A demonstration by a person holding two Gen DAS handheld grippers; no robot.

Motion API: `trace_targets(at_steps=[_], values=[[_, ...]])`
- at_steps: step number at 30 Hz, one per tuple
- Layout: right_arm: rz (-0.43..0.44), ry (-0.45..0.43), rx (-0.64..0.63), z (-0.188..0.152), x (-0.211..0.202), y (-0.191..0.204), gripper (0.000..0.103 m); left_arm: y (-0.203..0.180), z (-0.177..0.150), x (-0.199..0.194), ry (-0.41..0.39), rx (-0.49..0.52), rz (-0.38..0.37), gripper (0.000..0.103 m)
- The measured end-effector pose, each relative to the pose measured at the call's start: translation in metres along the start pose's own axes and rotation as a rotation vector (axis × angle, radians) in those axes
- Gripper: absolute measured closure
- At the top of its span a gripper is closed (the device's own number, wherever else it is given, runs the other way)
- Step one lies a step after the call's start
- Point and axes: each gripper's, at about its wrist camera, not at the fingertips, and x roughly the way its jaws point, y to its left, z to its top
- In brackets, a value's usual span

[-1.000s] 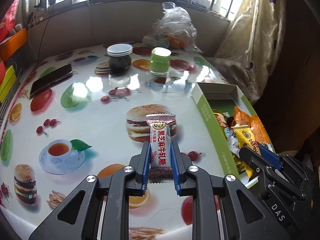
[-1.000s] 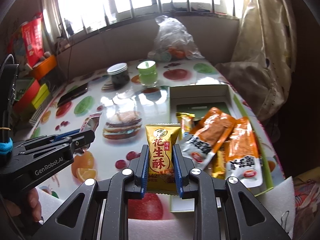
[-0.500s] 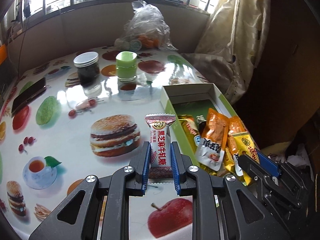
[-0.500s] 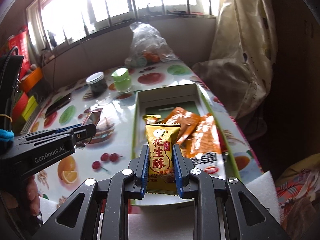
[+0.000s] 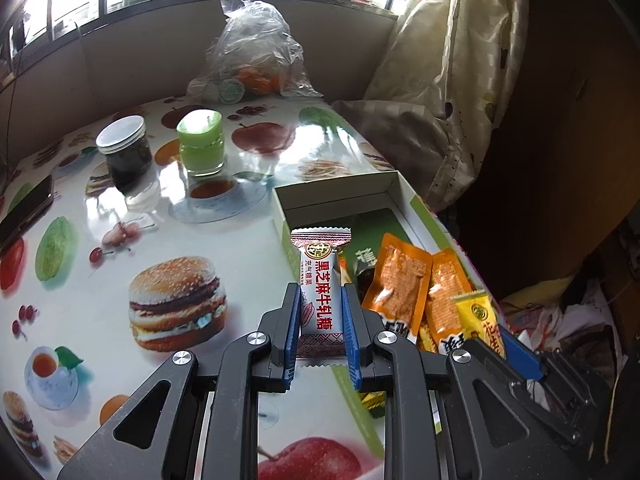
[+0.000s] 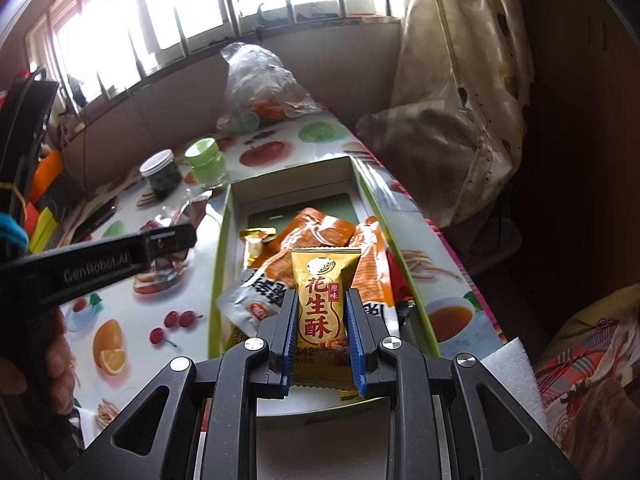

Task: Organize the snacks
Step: 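Carry the yellow packet and sesame candy over the green box with both tools, then open the right tool to drop the yellow packet while the left drops the candy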

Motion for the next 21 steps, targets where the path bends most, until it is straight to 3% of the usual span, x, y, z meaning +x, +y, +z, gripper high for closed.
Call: trace_targets(at_steps=[5,21], values=[[-0.006,0.008,0.011,-0.001,0.005,-0.007,0.082,-0.006,0.010,0.011,0.019,-0.002,-0.040,0.082],[-0.009,0.036,0.027,-0.005,0.025,-0.012,0.082,-0.011,0.022,0.047,0.074,0.003,-0.048,0.082]])
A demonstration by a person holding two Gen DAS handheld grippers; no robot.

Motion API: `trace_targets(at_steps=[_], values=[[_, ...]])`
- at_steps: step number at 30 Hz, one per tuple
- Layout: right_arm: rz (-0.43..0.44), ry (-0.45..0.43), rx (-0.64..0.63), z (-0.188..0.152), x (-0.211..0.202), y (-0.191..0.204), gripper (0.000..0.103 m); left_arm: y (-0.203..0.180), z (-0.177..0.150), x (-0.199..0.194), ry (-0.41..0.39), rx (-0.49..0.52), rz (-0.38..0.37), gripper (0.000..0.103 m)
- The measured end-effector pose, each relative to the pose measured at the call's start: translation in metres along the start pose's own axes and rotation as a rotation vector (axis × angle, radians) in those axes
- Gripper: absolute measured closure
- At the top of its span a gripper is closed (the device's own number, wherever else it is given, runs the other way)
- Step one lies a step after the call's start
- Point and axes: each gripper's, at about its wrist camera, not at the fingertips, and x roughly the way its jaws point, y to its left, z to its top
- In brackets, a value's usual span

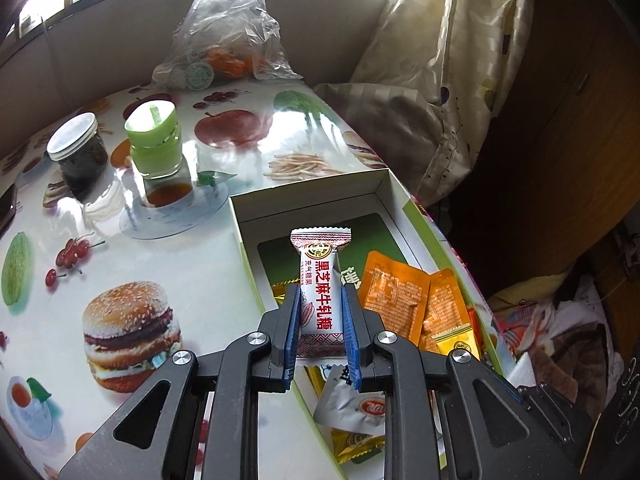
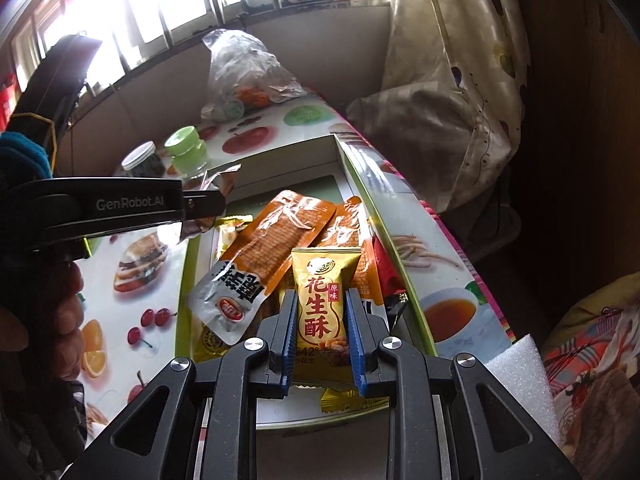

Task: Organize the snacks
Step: 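Open the right tool to drop the yellow packet while the left drops the candy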

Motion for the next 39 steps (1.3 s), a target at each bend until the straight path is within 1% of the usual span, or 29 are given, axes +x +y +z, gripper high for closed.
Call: trace_targets(at_steps=[14,20,21,25,32,35,39], values=[[-0.004,-0.035,-0.004,0.003,0.007,-0.003,0.081,0.000,0.002,0.015,0.035,-0.019,0.004,0.082],[-0.001,-0.041,-0.005,0.004,0.008,-0.004,0.080,0.001,0.001,0.021,0.050,-0.018,0.021,0.082],[-0.001,-0.040,-0.005,0.004,0.008,-0.004,0.079,0.001,0.001,0.022,0.050,-0.019,0.019,0.081],[-0.002,-0.039,-0.008,0.004,0.008,-0.002,0.076,0.002,0.001,0.020,0.045,-0.019,0.020,0.069],[-0.014,-0.041,-0.002,0.004,0.006,-0.005,0.071,0.000,0.001,0.020,0.045,-0.013,0.026,0.068],[-0.016,-0.046,-0.003,0.003,0.003,-0.005,0.070,-0.001,-0.001,0.017,0.042,-0.013,0.022,0.064],[-0.020,-0.055,-0.005,0.002,-0.001,-0.005,0.067,-0.002,-0.002,0.011,0.028,-0.012,0.029,0.064]])
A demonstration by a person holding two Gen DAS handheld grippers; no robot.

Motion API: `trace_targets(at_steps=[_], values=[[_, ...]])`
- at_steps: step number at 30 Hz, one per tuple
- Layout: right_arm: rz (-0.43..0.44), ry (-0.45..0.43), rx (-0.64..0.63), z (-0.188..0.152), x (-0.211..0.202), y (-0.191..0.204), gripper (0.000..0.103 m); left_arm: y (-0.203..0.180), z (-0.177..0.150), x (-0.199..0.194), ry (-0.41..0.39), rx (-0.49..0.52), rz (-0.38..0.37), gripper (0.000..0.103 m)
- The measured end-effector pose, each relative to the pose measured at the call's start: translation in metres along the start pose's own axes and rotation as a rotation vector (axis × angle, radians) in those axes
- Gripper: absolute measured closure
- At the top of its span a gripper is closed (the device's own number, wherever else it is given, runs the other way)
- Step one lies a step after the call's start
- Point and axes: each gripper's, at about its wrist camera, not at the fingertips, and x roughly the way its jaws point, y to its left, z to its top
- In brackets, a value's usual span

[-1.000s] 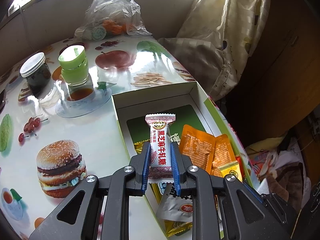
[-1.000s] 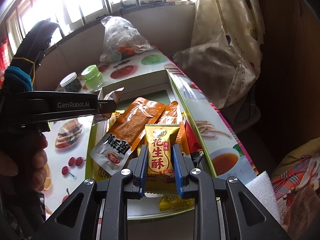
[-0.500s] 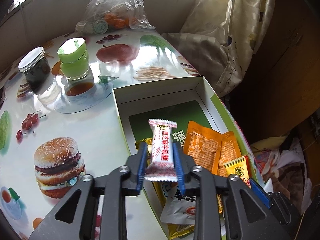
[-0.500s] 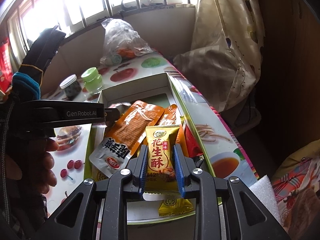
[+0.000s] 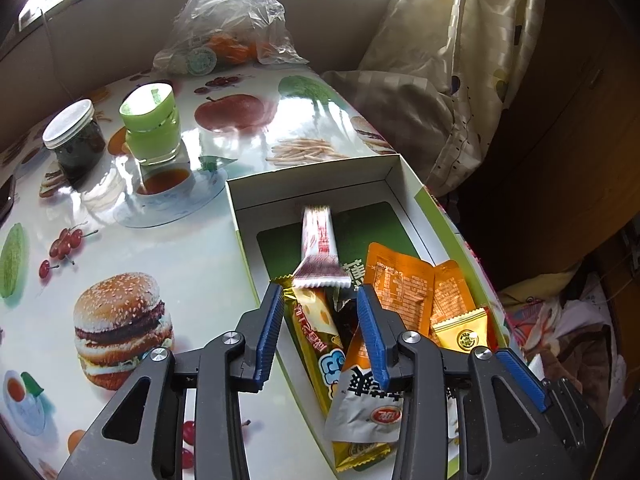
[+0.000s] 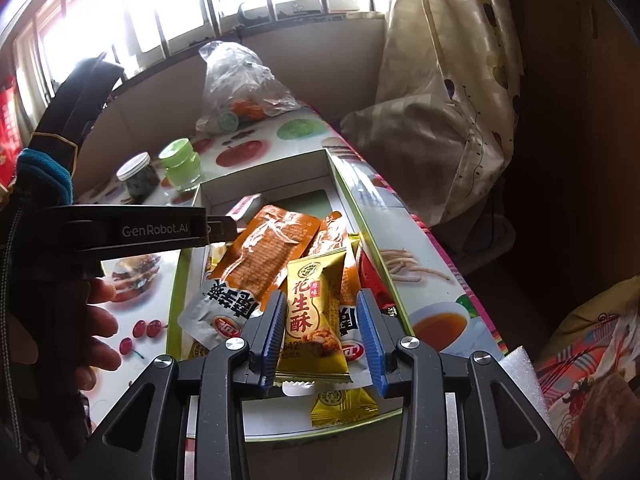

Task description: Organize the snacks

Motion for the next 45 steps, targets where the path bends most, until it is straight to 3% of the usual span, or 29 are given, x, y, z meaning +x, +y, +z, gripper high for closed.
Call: trace_targets(at_steps=[13,17,23,26,35,45], values=[[-0.034,-0.045,-0.034,-0.006,-0.023,0.008,0.057,-0.010,-0.018,-0.044,-0.109,0.062,0.032,0.063],[-0.035,-0.054,-0.038,-0.010,-0.030,0.011,0.056,-0.011,-0.030,-0.057,-0.127,0.068,0.040,0.054],[-0.060,-0.051,-0.047,-0.020,-0.041,0.014,0.055,-0.008,-0.057,-0.074,-0.139,0.060,0.043,0.053],[-0.060,-0.056,-0.047,-0.027,-0.048,0.014,0.055,-0.009,-0.072,-0.080,-0.151,0.089,0.088,0.053],[-0.073,-0.045,-0.052,-0.053,-0.062,0.015,0.054,-0.008,-0.112,-0.084,-0.119,0.102,0.079,0.053],[-0.084,-0.011,-0.058,-0.082,-0.064,0.014,0.052,-0.006,-0.154,-0.075,-0.081,0.121,0.117,0.053]])
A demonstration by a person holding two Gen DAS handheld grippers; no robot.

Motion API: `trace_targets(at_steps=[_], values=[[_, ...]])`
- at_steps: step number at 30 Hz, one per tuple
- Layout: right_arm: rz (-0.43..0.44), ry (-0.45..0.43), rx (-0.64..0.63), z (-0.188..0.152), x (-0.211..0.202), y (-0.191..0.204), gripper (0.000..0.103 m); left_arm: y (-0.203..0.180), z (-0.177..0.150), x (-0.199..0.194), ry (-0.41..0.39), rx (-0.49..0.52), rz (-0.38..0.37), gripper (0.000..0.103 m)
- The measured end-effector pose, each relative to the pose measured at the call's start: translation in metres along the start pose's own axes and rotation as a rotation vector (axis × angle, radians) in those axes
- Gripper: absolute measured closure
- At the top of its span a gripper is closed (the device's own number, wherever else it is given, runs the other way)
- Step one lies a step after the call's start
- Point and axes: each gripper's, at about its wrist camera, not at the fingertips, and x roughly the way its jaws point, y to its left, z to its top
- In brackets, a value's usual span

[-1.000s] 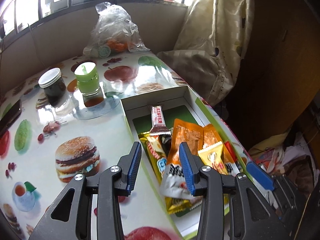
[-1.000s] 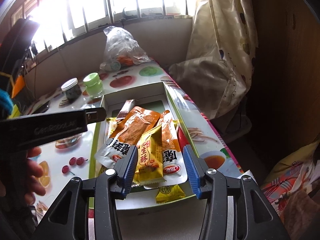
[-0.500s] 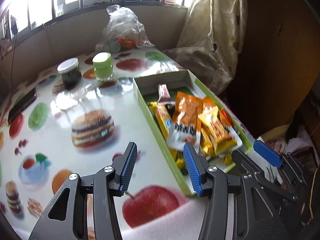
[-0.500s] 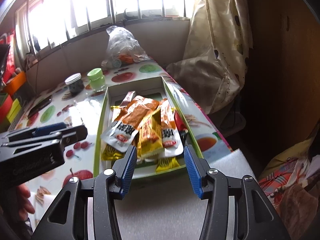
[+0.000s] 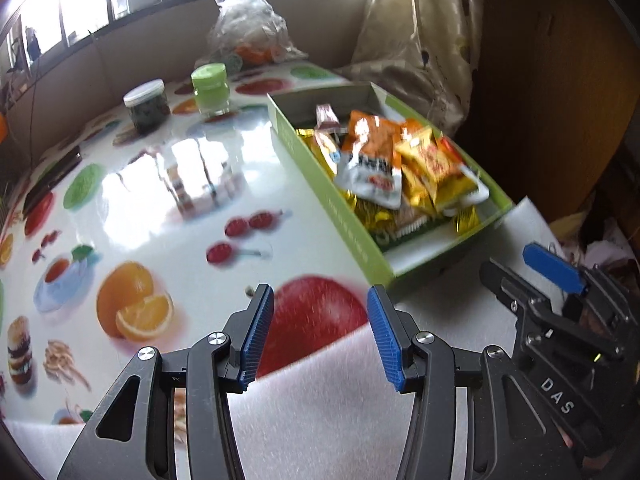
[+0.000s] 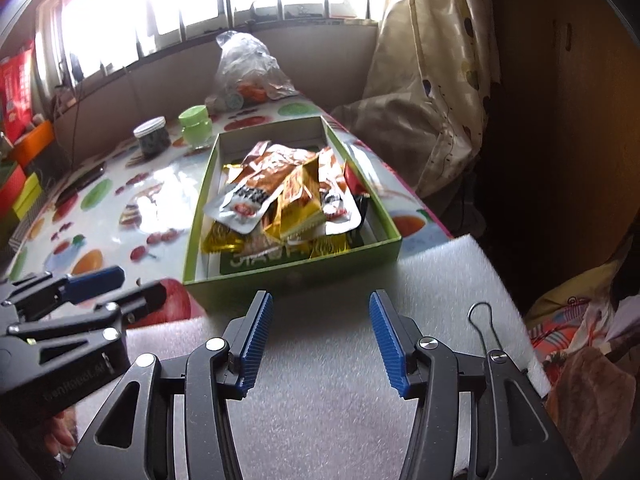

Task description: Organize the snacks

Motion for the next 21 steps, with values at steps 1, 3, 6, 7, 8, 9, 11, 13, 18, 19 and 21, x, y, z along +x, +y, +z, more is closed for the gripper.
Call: trace_targets(at_steps=[1,3,6,7,8,9,11,13,18,19,21], values=[[-0.002,0.004,0.000,-0.002,0.001,0.000,0.052,0.000,-0.002,0.001,0.002,-0.002,0.008,0.053],[-0.007,0.014,0.000,-0.006,0.003,0.001,0.051,0.000,-0.009,0.005,0.015,-0.013,0.014,0.053],[-0.021,0.039,-0.003,-0.011,0.007,0.002,0.051,-0.003,-0.014,0.007,0.021,-0.002,0.024,0.053],[-0.020,0.044,-0.003,-0.013,0.008,0.002,0.050,-0.003,-0.015,0.008,0.025,-0.003,0.020,0.053],[-0.020,0.049,-0.003,-0.014,0.010,0.002,0.050,-0.002,-0.016,0.010,0.032,-0.010,0.015,0.053],[-0.023,0.055,-0.004,-0.016,0.011,0.002,0.050,-0.002,-0.016,0.011,0.028,-0.013,0.014,0.052],[-0.033,0.058,-0.013,-0.019,0.013,0.004,0.050,-0.002,-0.018,0.011,0.022,-0.015,0.019,0.050],[-0.045,0.054,-0.023,-0.019,0.014,0.006,0.049,-0.001,-0.018,0.011,0.021,-0.020,0.014,0.050],[-0.067,0.050,-0.029,-0.020,0.015,0.010,0.048,0.006,-0.020,0.013,0.020,-0.055,0.006,0.042],[-0.069,0.049,-0.029,-0.021,0.015,0.010,0.048,0.007,-0.020,0.013,0.019,-0.061,0.002,0.042],[-0.071,0.048,-0.029,-0.020,0.015,0.010,0.048,0.007,-0.021,0.013,0.016,-0.065,-0.001,0.042]])
